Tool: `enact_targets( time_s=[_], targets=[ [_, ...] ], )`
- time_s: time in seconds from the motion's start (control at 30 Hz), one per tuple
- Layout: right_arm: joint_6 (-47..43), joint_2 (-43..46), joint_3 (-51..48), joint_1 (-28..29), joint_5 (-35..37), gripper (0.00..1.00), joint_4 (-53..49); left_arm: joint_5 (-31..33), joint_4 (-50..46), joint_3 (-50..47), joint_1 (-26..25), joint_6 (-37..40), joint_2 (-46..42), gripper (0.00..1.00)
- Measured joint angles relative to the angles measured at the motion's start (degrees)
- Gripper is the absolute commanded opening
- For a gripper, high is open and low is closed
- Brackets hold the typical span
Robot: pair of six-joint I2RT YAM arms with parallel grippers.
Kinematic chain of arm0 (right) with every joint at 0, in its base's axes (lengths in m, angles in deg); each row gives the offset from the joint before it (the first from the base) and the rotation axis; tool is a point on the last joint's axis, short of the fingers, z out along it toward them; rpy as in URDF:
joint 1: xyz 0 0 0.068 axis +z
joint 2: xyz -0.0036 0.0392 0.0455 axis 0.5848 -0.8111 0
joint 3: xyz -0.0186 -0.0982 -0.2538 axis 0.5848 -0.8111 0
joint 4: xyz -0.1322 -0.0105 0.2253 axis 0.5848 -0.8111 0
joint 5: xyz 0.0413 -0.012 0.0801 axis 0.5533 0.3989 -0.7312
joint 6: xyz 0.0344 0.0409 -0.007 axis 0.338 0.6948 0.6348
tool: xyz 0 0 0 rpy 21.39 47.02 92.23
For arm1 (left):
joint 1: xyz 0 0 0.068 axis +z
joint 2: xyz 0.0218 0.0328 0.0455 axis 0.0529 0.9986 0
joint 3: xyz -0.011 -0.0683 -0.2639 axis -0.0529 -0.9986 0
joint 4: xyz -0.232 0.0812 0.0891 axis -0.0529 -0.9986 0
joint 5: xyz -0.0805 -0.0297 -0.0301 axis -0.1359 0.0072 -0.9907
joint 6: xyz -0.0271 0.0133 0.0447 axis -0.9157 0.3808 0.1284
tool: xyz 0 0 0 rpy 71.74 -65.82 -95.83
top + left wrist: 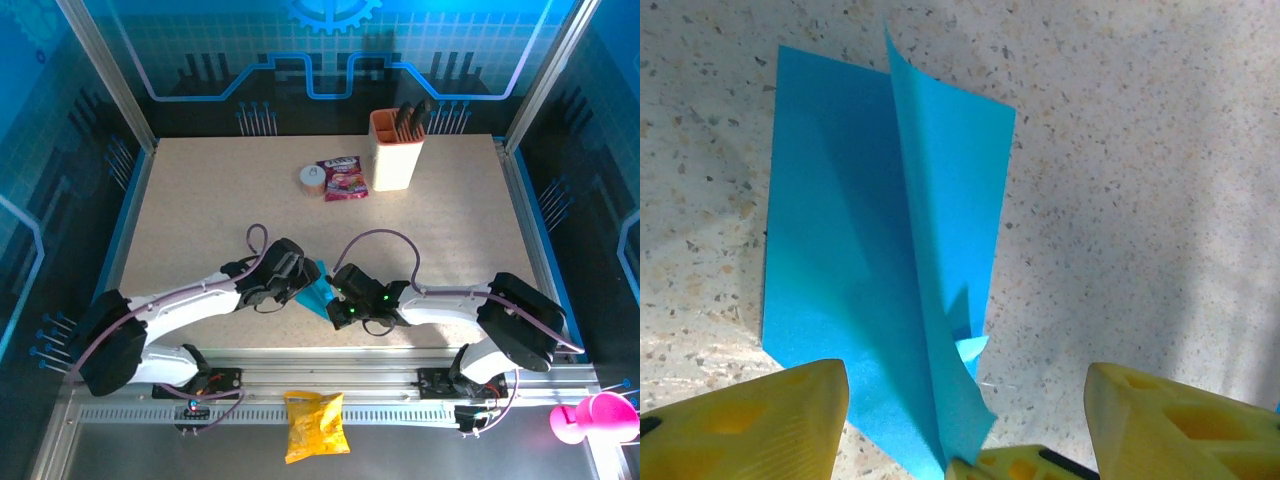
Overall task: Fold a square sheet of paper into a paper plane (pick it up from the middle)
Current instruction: Fourth fold the wing at the center of the table.
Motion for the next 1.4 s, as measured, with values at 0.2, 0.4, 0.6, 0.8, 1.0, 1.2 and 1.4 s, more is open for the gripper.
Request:
enact_targets(
  time_s=[0.2, 0.4, 0.6, 0.8, 1.0, 1.2, 1.4],
  targets=[
    [0.0, -0.17, 0.0, 0.0, 0.0, 0.0, 0.02, -1.2, -0.79, 1.92, 0.79, 0.02, 3.91, 0.6],
    [0.0, -0.2, 0.0, 0.0, 0.0, 0.0, 0.02, -2.45, -0.63, 3.23, 1.11, 0.2, 6.6, 0.42],
    [-0.02, -0.17, 0.0, 0.0, 0.0, 0.0, 0.44, -3.13, -0.57, 3.23, 1.11, 0.39, 7.08, 0.26],
    [-0.02, -0.17, 0.0, 0.0, 0.0, 0.0, 0.44, -3.3, -0.5, 3.23, 1.11, 0.33, 7.08, 0.08],
    [-0.33, -0.13, 0.0, 0.0, 0.02, 0.25, 0.15, -3.63, -0.37, 3.23, 1.11, 0.59, 7.08, 0.01],
    [-1.18, 2.1, 0.04, 0.0, 0.87, 0.29, -1.75, -4.2, -0.39, 3.23, 1.11, 0.57, 7.08, 0.0],
    [-2.38, 2.84, 0.5, 0.26, 2.89, 0.36, -3.74, -4.22, -0.37, 3.23, 1.11, 0.11, 7.06, 0.0]
  ],
)
